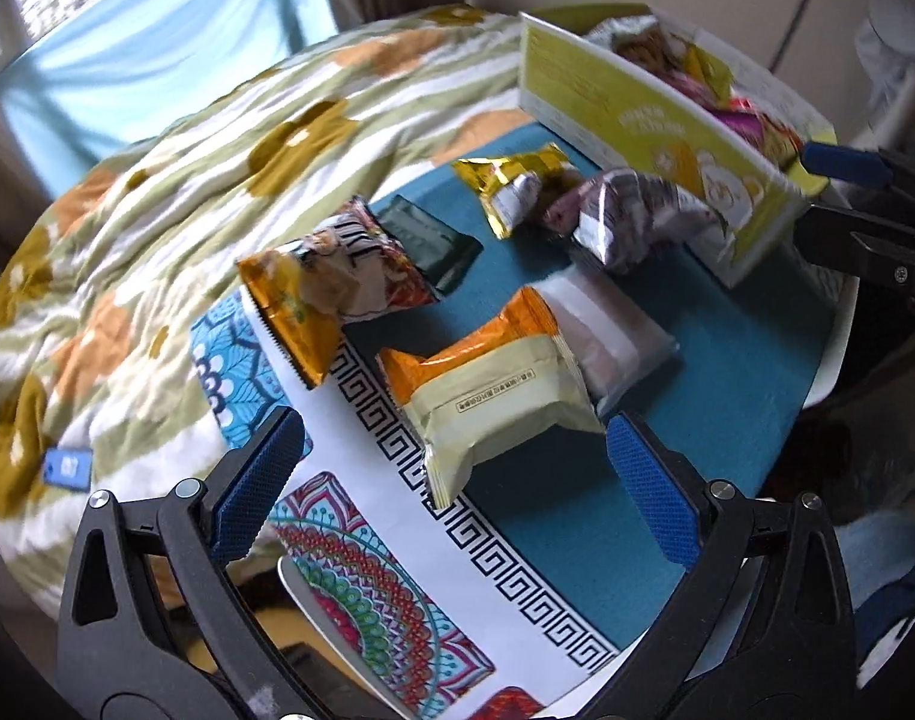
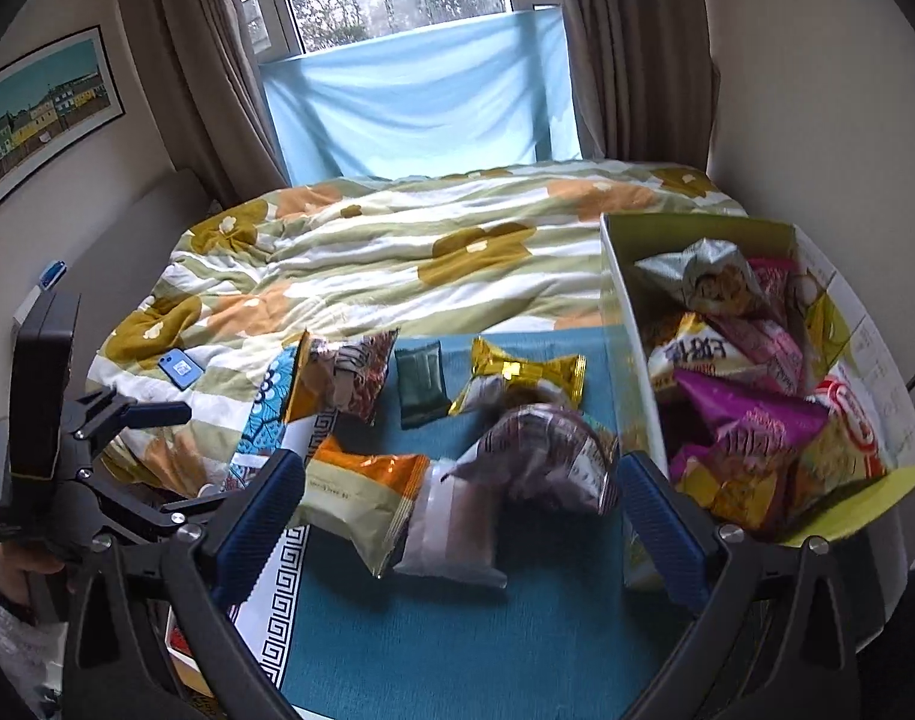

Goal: Organize snacks
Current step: 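Move both tools back over the remaining snacks on the table, then grasp the orange-cream bag with the left tool while the right tool grasps the white pack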

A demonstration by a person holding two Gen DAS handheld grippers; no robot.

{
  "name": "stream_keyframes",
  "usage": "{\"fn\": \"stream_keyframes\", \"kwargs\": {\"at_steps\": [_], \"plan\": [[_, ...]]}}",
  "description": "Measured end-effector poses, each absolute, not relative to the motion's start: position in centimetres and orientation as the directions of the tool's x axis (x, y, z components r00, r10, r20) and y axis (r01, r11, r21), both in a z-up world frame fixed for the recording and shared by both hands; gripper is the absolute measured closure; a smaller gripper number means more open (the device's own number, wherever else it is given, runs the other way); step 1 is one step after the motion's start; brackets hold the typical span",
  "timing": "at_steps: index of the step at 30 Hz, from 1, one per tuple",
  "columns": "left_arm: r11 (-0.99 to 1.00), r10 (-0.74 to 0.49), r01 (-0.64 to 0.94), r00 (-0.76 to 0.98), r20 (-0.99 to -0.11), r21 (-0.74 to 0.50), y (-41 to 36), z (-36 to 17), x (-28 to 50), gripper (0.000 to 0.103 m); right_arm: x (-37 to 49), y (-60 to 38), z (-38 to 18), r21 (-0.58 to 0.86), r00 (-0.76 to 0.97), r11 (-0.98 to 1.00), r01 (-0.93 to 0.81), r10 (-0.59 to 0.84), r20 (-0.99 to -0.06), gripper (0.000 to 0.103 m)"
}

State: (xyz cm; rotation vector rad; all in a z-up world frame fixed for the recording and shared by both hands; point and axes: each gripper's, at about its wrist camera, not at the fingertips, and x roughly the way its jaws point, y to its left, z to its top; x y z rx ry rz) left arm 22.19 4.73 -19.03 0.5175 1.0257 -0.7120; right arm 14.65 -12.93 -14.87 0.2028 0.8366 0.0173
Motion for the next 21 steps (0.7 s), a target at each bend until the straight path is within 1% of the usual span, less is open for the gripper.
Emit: {"fn": "stream_keyframes", "kwargs": {"at_steps": [5,7,10,16,21], "plan": [[0.457,-0.271,0.878,0.29,-0.918,0.142,1.7,-22.7,22.1,0.003,15.0,-11.6,-19.0,0.117,0.61,0.989,0.089,0.039,-0.791,0.0],[0.383,-0.25,0.904,0.3,-0.921,0.19,0.8,-23.9,21.9,0.003,15.2,-11.5,-20.7,0.103,0.588,0.989,0.101,0.024,-0.808,0.0],[0.297,-0.226,0.927,0.299,-0.927,0.227,-0.1,-25.6,22.4,0.003,15.5,-11.6,-22.9,0.101,0.563,0.988,0.116,0.018,-0.826,0.0],[0.151,-0.191,0.955,0.281,-0.941,0.254,-1.4,-28.1,23.5,0.003,16.0,-11.1,-26.3,0.112,0.531,0.987,0.118,0.033,-0.847,0.0],[0.127,-0.186,0.971,0.223,-0.957,0.201,-2.2,-29.1,25.0,0.003,16.4,-10.6,-28.1,0.095,0.524,0.99,0.107,0.025,-0.852,0.0]]}}
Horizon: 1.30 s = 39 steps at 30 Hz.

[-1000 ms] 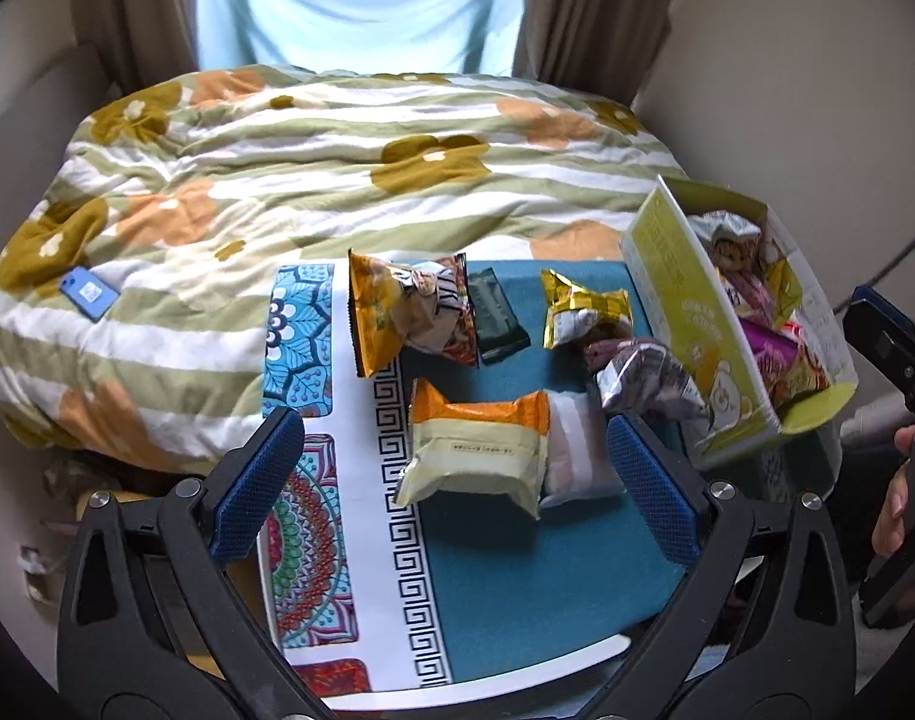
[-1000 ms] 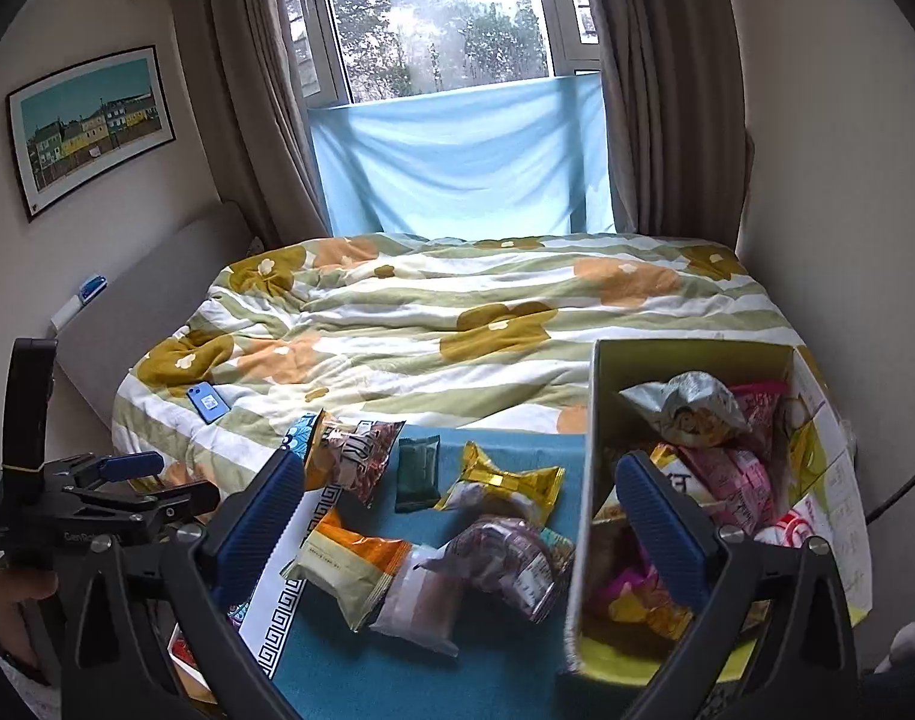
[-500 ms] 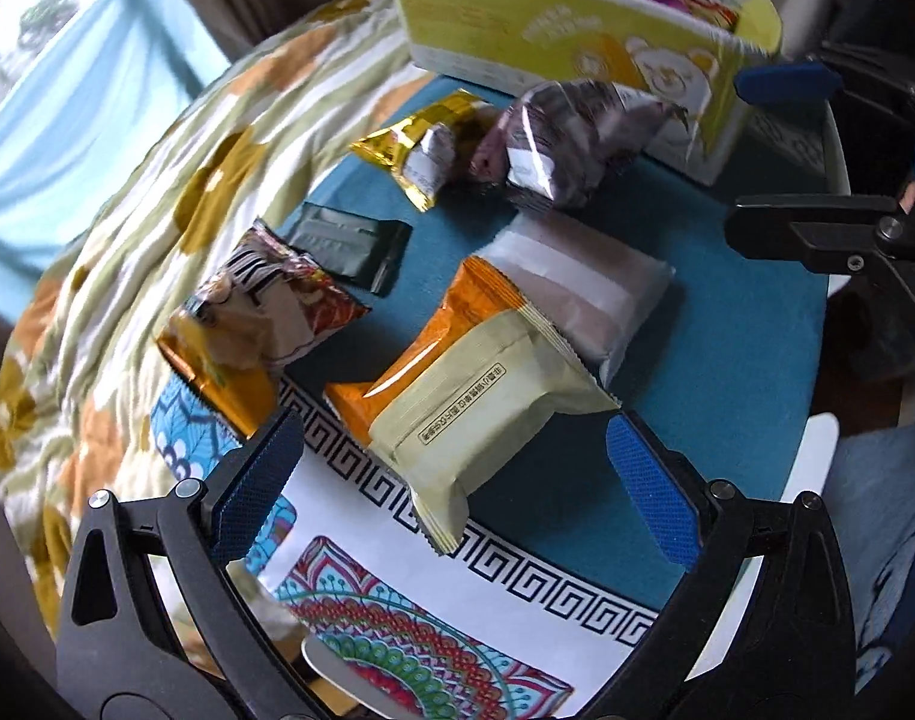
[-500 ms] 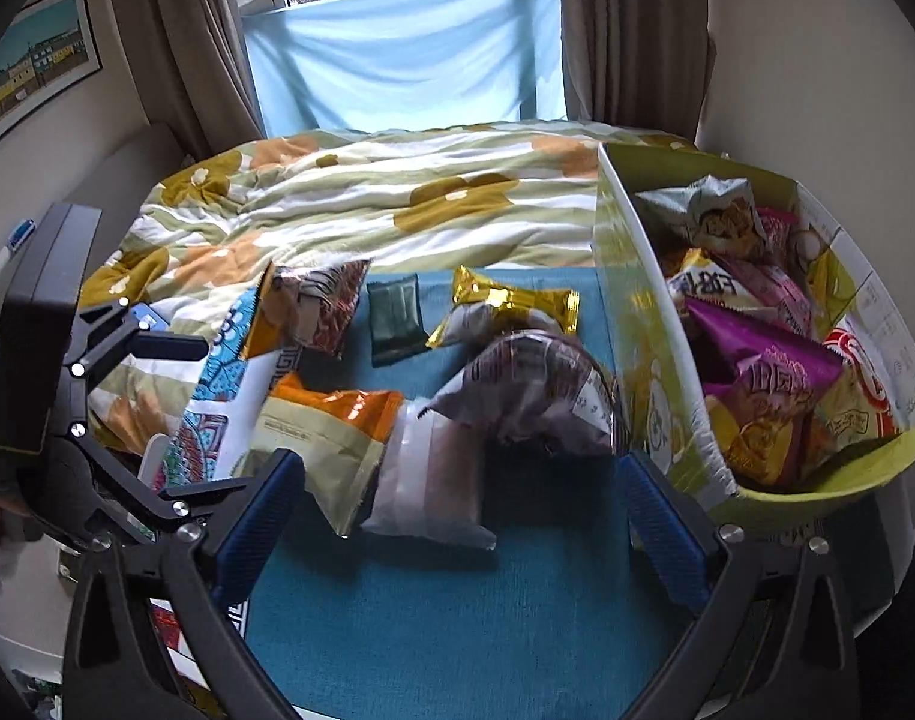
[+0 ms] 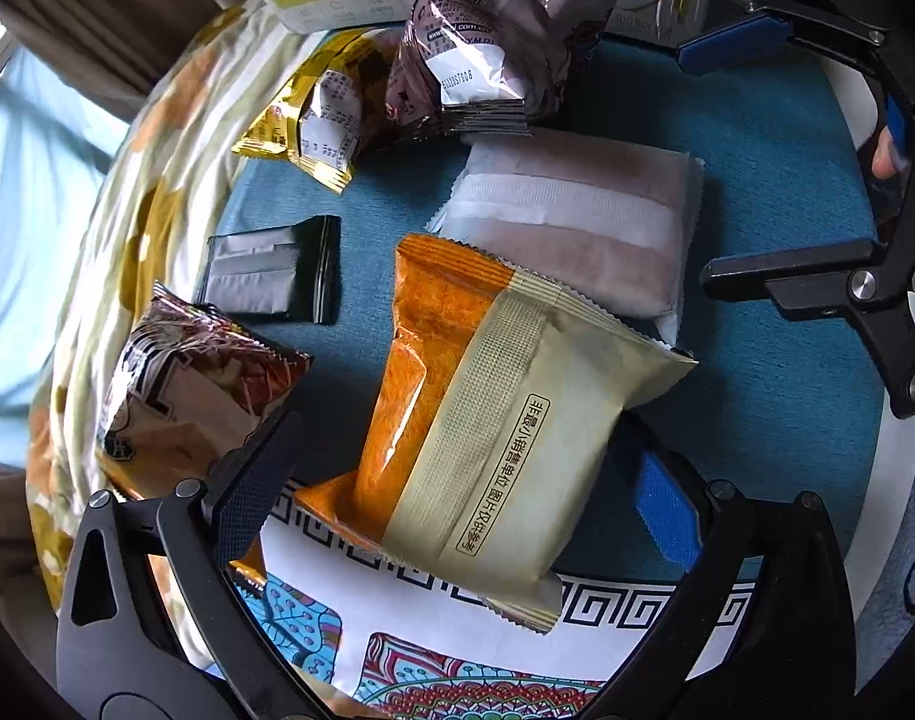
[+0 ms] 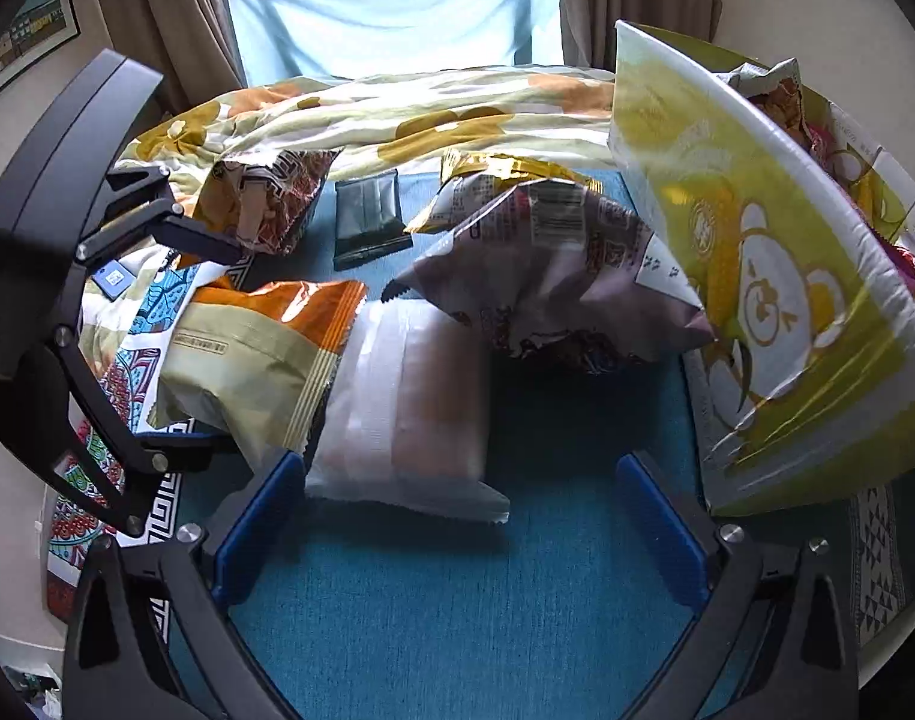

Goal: Organize snacks
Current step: 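Grasp the orange-cream bag with the left tool while the right tool grasps the white pack, then carry the orange-cream bag into the box with the left tool while the right tool carries the white pack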

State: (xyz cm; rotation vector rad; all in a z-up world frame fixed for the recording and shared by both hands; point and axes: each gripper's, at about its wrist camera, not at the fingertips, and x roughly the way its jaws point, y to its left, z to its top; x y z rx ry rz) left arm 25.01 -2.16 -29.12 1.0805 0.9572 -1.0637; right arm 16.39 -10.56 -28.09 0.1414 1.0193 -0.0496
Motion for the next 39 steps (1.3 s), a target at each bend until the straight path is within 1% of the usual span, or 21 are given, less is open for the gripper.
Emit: {"fn": "stream_keyframes", "kwargs": {"at_steps": [1,2,4,5,8,12,19,23,25,29,31,32,33,39], "plan": [[0.123,-0.184,0.974,0.212,-0.96,0.191,-2.2,-29.4,25.2,0.004,16.5,-10.6,-28.3,0.096,0.521,0.989,0.111,0.025,-0.853,0.0],[0.12,-0.178,0.975,0.205,-0.963,0.185,-2.2,-29.8,25.2,0.012,16.6,-10.5,-28.5,0.1,0.521,0.989,0.113,0.027,-0.853,0.0],[0.127,-0.165,0.98,0.171,-0.971,0.151,-2.2,-30.5,25.5,0.021,16.8,-10.5,-28.7,0.093,0.522,0.99,0.11,0.022,-0.853,0.0],[0.139,-0.174,0.983,0.147,-0.974,0.124,-2.0,-30.3,25.8,0.028,17.0,-10.4,-28.8,0.084,0.523,0.991,0.107,0.016,-0.852,0.0],[0.195,-0.179,0.979,0.092,-0.979,0.056,-1.5,-30.2,26.7,0.033,17.5,-10.1,-28.9,0.07,0.529,0.993,0.097,0.008,-0.849,0.0],[0.261,-0.185,0.964,0.091,-0.978,0.04,-0.4,-29.8,27.1,0.037,18.2,-9.7,-29.2,0.075,0.528,0.993,0.088,0.017,-0.849,0.0],[0.394,-0.195,0.918,0.117,-0.974,0.031,2.3,-29.5,26.2,0.04,19.5,-8.7,-29.9,0.062,0.529,0.996,0.07,0.016,-0.849,0.002],[0.469,-0.197,0.883,0.131,-0.972,0.024,3.5,-29.8,25.9,0.04,20.3,-8.2,-30.5,0.033,0.515,0.998,0.048,0.004,-0.857,0.015],[0.49,-0.198,0.872,0.14,-0.97,0.025,3.9,-29.7,25.6,0.04,20.7,-8.2,-30.7,0.037,0.51,0.998,0.042,0.01,-0.86,0.016],[0.507,-0.19,0.861,0.154,-0.97,0.037,4.4,-29.7,25.2,0.04,21.5,-8.0,-30.9,0.045,0.502,0.998,0.038,0.02,-0.864,0.028],[0.516,-0.174,0.855,0.168,-0.97,0.055,4.9,-29.6,24.9,0.04,21.7,-7.6,-30.9,0.034,0.502,0.999,0.029,0.015,-0.865,0.032],[0.525,-0.169,0.849,0.171,-0.971,0.058,5.0,-29.8,25.3,0.04,21.8,-7.5,-30.8,0.028,0.502,0.999,0.027,0.01,-0.865,0.038],[0.537,-0.166,0.842,0.172,-0.971,0.057,5.4,-29.6,24.7,0.04,21.8,-7.4,-30.7,0.025,0.502,0.999,0.02,0.012,-0.865,0.042],[0.6,-0.153,0.799,0.17,-0.974,0.045,7.5,-29.0,23.3,0.041,21.2,-6.5,-30.5,0.06,0.482,0.997,-0.042,0.073,-0.873,0.044]]}}
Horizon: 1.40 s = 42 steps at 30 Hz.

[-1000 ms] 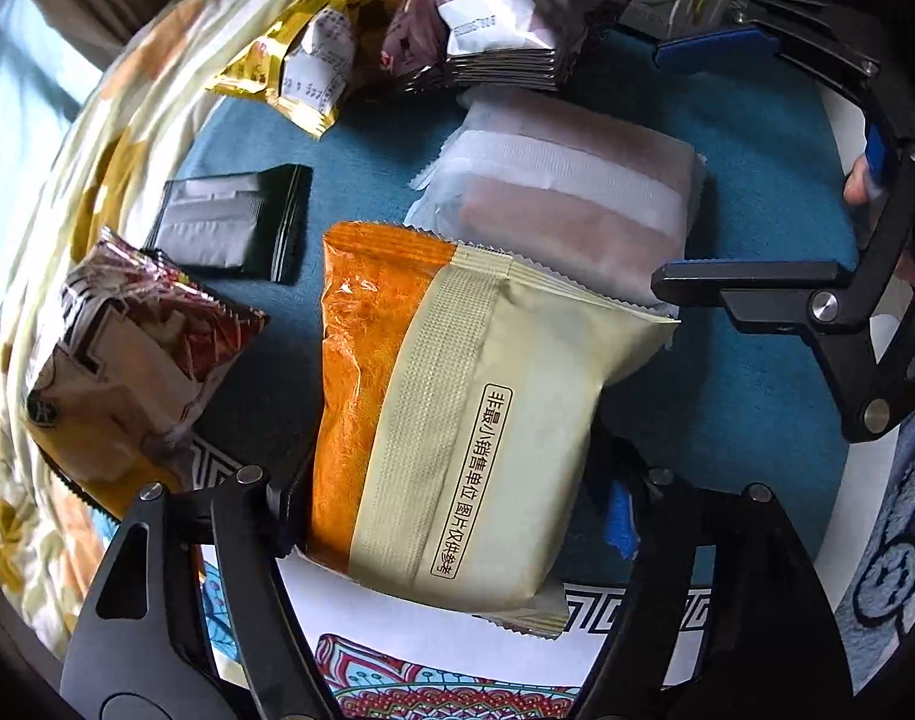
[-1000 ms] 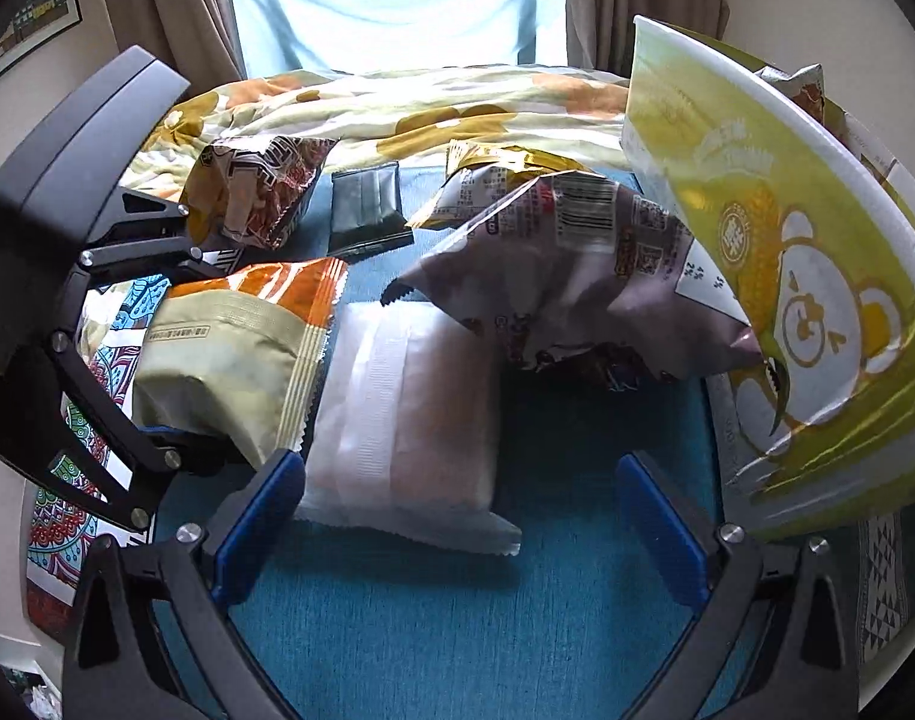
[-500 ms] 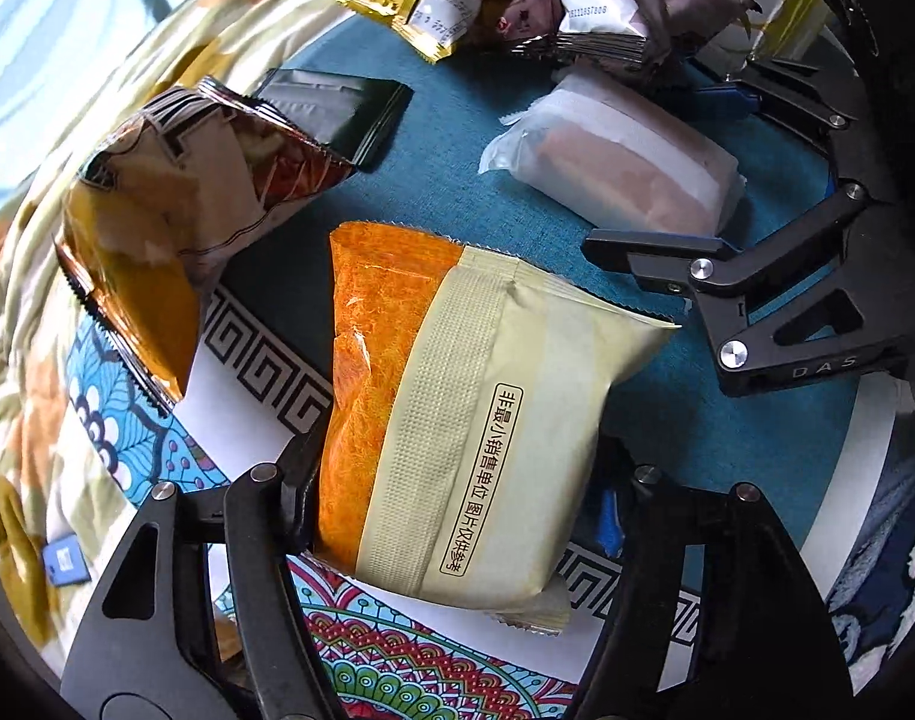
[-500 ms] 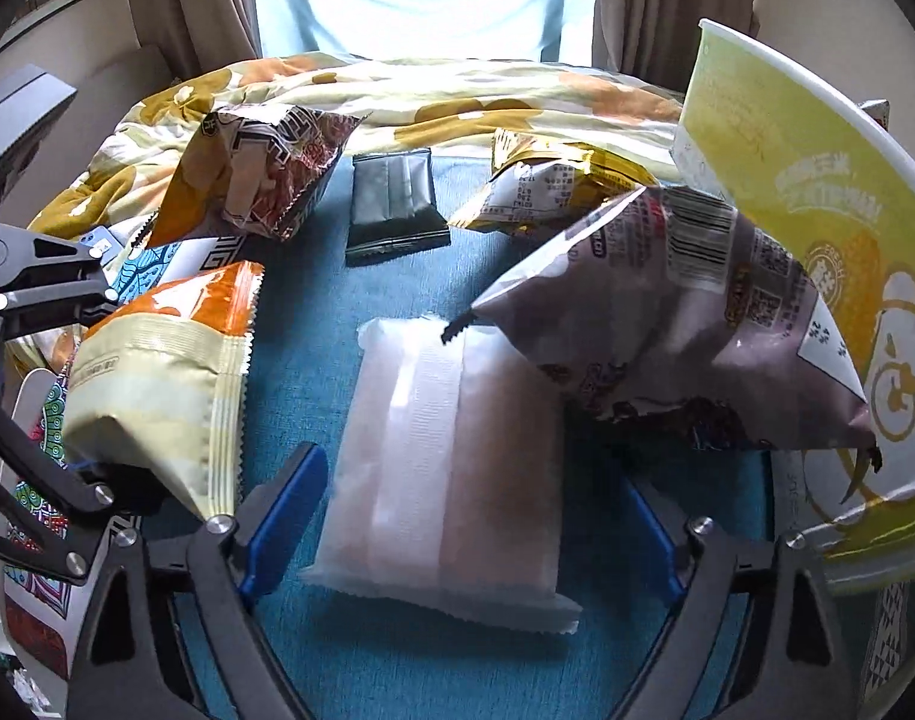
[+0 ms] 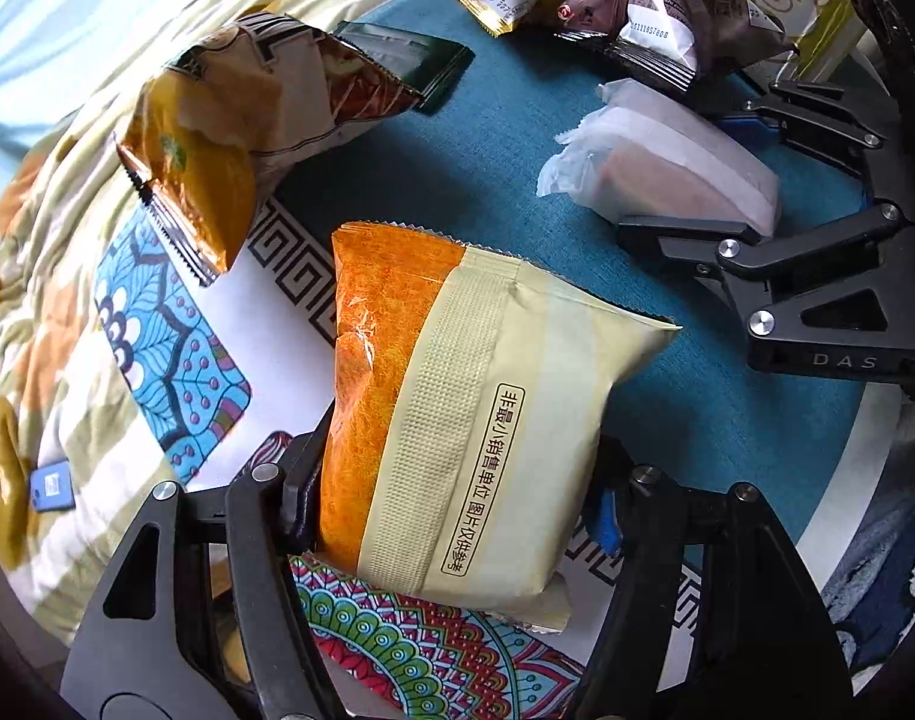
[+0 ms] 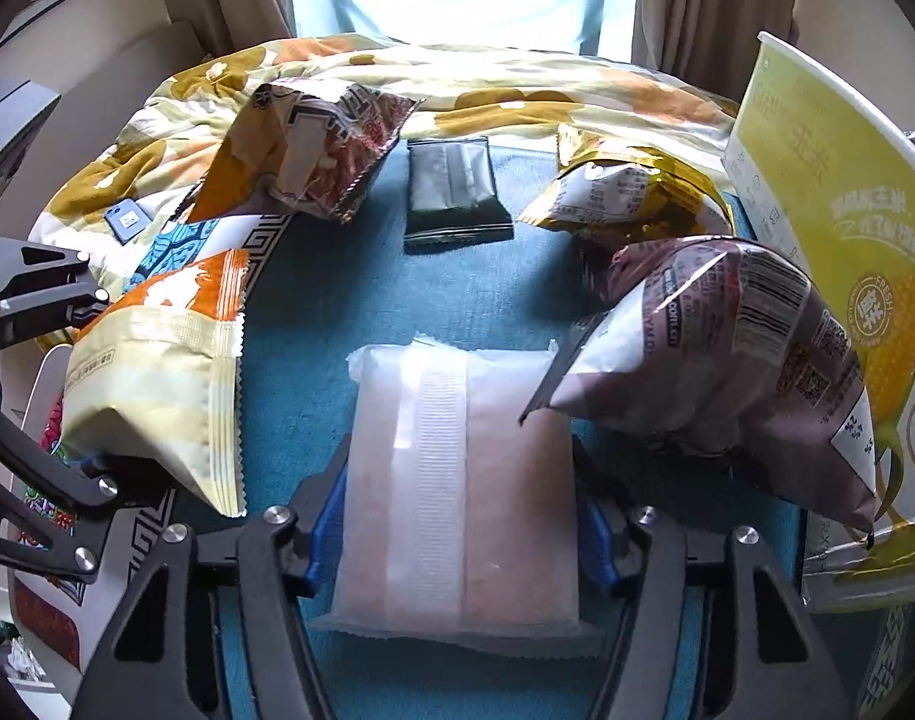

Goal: Organize snacks
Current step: 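Carry the orange-cream bag into the box with the left tool while the right tool carries the white pack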

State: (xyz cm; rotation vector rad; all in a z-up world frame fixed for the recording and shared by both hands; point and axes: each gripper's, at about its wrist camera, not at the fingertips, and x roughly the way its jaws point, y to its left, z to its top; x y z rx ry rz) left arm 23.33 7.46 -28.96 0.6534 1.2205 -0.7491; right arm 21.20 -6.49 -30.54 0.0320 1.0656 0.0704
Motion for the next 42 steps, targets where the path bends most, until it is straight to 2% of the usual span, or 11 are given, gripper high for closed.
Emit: {"fn": "stream_keyframes", "kwargs": {"at_steps": [10,16,23,29,34,39,40,42], "plan": [[0.736,-0.186,0.677,0.215,-0.959,0.009,10.7,-23.7,21.5,0.041,18.2,-5.5,-26.6,0.12,0.502,0.989,-0.09,0.149,-0.852,0.045],[0.78,-0.154,0.617,0.349,-0.924,0.103,9.0,-18.5,21.5,0.041,15.9,-7.3,-21.1,0.167,0.575,0.984,-0.067,0.175,-0.799,0.045],[0.795,-0.213,0.597,0.443,-0.871,0.11,0.8,-12.2,22.1,0.041,14.1,-13.9,-14.1,0.155,0.681,0.988,-0.01,0.121,-0.722,0.045],[0.815,-0.302,0.578,0.475,-0.827,0.035,-9.9,-8.7,22.5,0.041,13.2,-22.2,-10.2,0.096,0.727,0.995,0.031,0.044,-0.686,0.045],[0.823,-0.34,0.567,0.447,-0.828,-0.032,-18.9,-8.8,22.8,0.041,12.6,-29.6,-9.1,0.078,0.734,0.996,0.052,0.015,-0.679,0.045],[0.828,-0.36,0.553,0.387,-0.849,-0.099,-25.3,-11.0,22.5,0.041,12.6,-34.8,-9.2,0.072,0.732,0.996,0.054,0.01,-0.682,0.045],[0.828,-0.374,0.547,0.374,-0.849,-0.124,-25.9,-11.6,22.4,0.039,12.6,-35.5,-9.3,0.076,0.729,0.996,0.052,0.014,-0.685,0.045],[0.845,-0.362,0.515,0.352,-0.863,-0.145,-26.8,-12.9,22.5,0.025,12.7,-36.8,-9.8,0.081,0.722,0.996,0.047,0.022,-0.691,0.045]]}}
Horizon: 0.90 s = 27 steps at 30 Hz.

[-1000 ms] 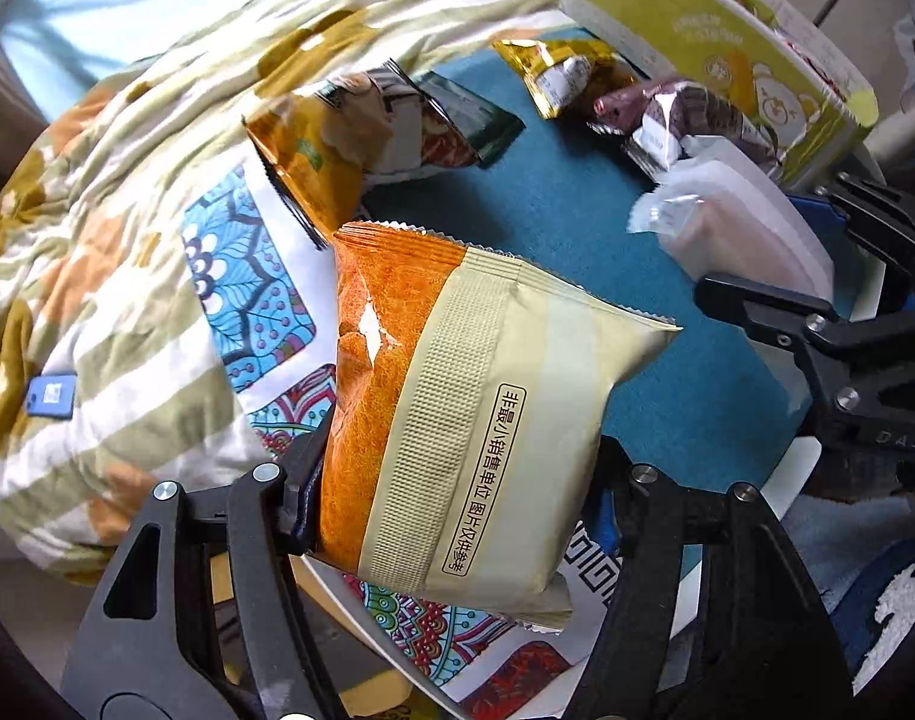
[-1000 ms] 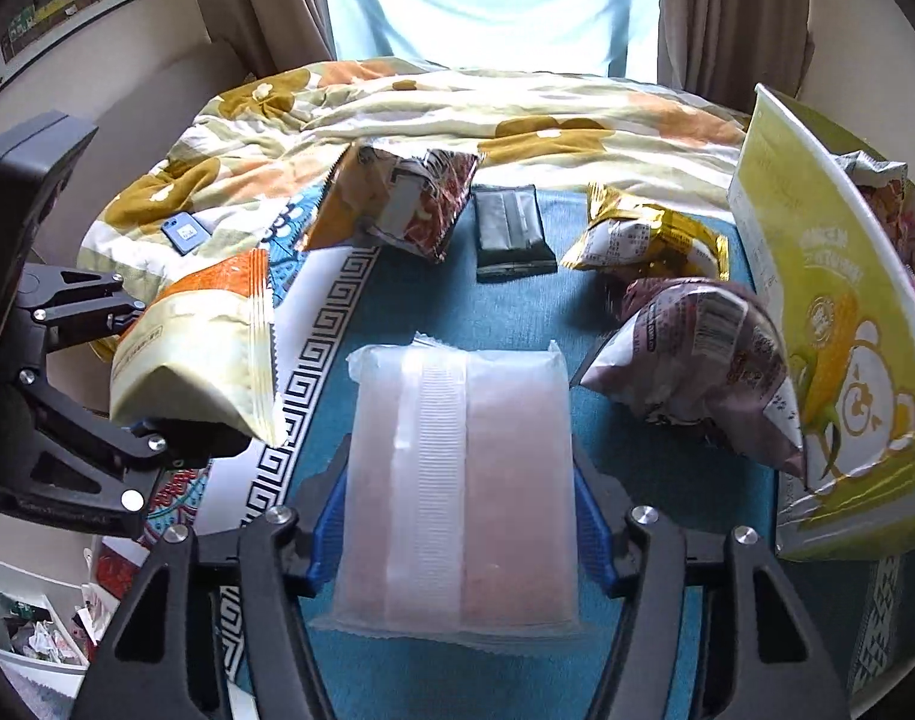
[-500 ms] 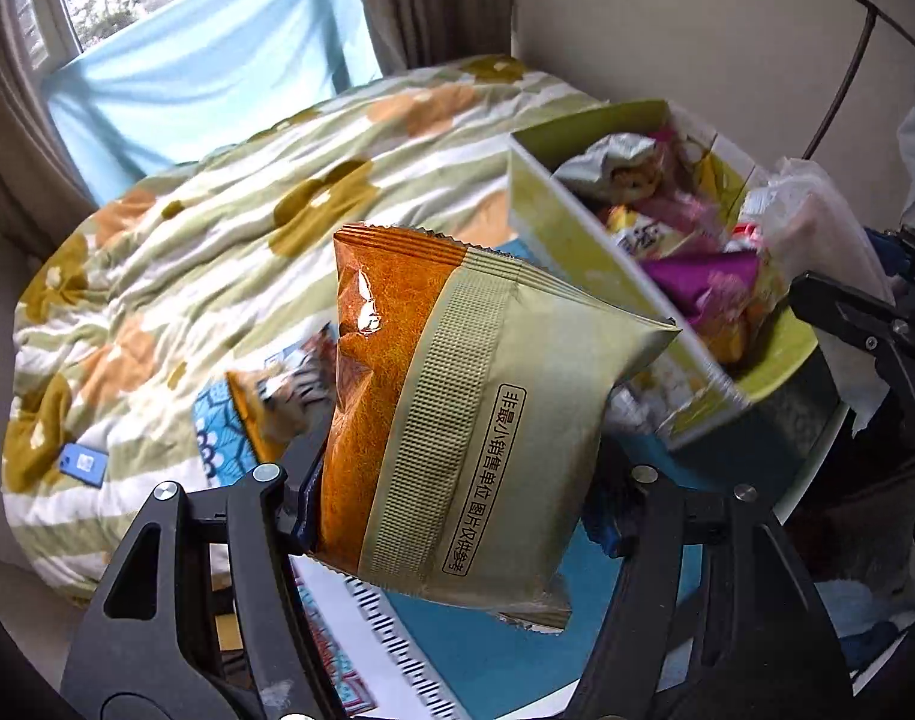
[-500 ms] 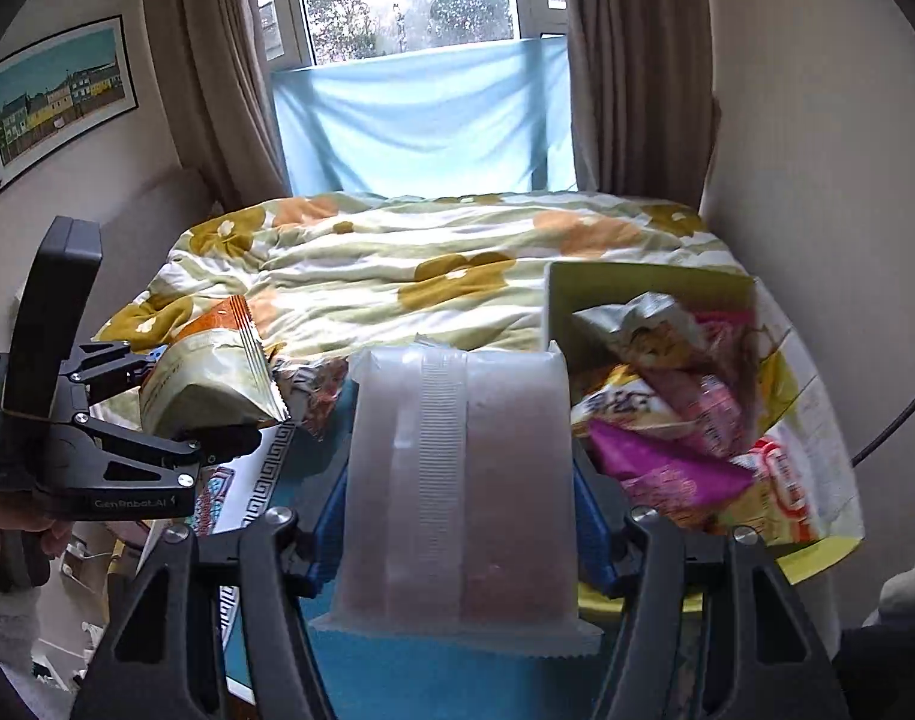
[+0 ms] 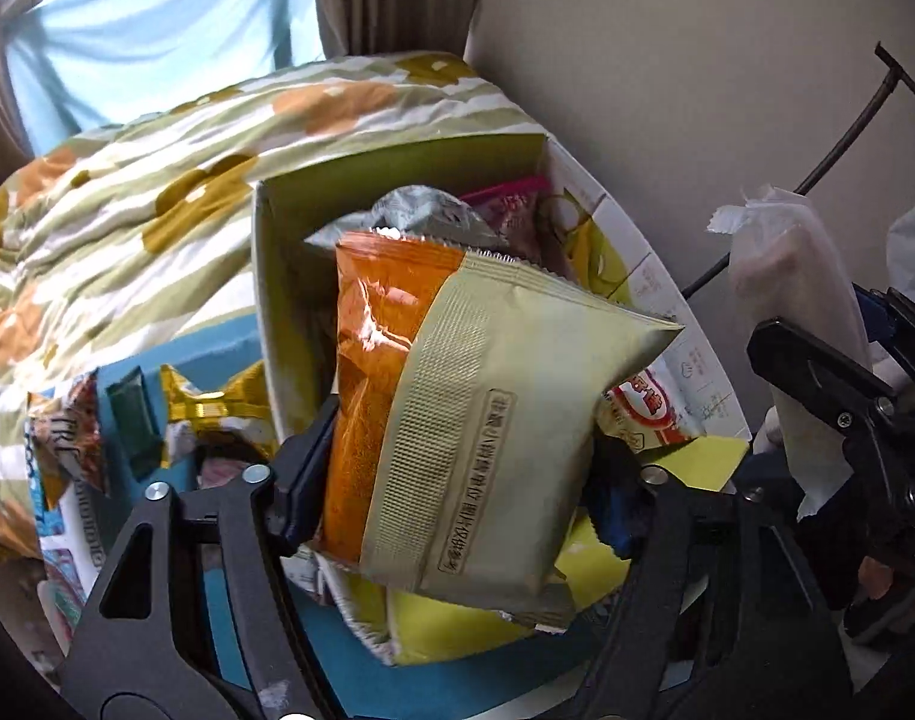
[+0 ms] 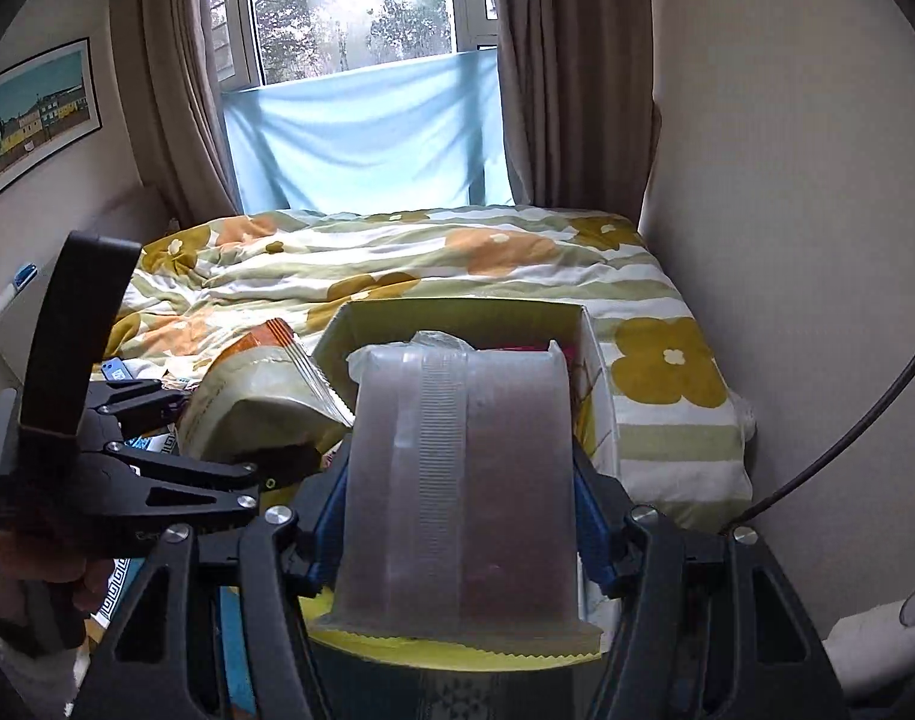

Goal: Organize snacks
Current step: 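Carry the orange-cream bag into the box with the left tool while the right tool carries the white pack, then open the right tool to drop the white rectangular pack into the box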

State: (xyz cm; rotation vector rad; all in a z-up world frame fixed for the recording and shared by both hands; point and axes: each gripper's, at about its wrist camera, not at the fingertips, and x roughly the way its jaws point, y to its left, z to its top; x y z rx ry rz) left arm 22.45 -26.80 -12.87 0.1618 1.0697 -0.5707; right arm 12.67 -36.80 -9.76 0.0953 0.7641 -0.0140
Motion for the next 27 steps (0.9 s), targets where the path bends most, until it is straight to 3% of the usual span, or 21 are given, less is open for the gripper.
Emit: {"fn": "stream_keyframes", "kwargs": {"at_steps": [1,2,16,23,25,26,27], "plan": [[0.856,-0.35,0.495,0.344,-0.871,-0.148,-26.8,-13.4,22.5,0.011,12.7,-37.2,-10.0,0.083,0.717,0.996,0.044,0.027,-0.696,0.045],[0.862,-0.355,0.479,0.342,-0.87,-0.163,-26.7,-13.8,22.5,0.007,12.9,-37.5,-10.3,0.087,0.712,0.995,0.039,0.033,-0.701,0.045],[0.917,-0.332,0.34,0.358,-0.873,-0.209,-18.9,-13.4,21.2,0.007,14.5,-41.1,-14.1,0.185,0.638,0.979,0.082,0.091,-0.765,0.045],[0.934,-0.288,0.317,0.397,-0.871,-0.164,-17.5,-13.1,22.1,0.007,18.9,-41.7,-14.1,0.136,0.62,0.987,0.086,0.054,-0.783,0.043],[0.937,-0.28,0.312,0.398,-0.874,-0.158,-17.2,-13.4,22.2,0.007,19.3,-41.8,-14.1,0.135,0.634,0.987,0.091,0.047,-0.772,0.028],[0.938,-0.28,0.308,0.397,-0.874,-0.16,-17.1,-13.5,22.2,0.007,19.2,-41.8,-13.9,0.142,0.646,0.985,0.095,0.047,-0.762,0.006],[0.938,-0.281,0.306,0.395,-0.875,-0.163,-17.0,-13.7,22.0,0.007,19.1,-41.9,-13.8,0.153,0.653,0.983,0.097,0.053,-0.756,0.0]]}}
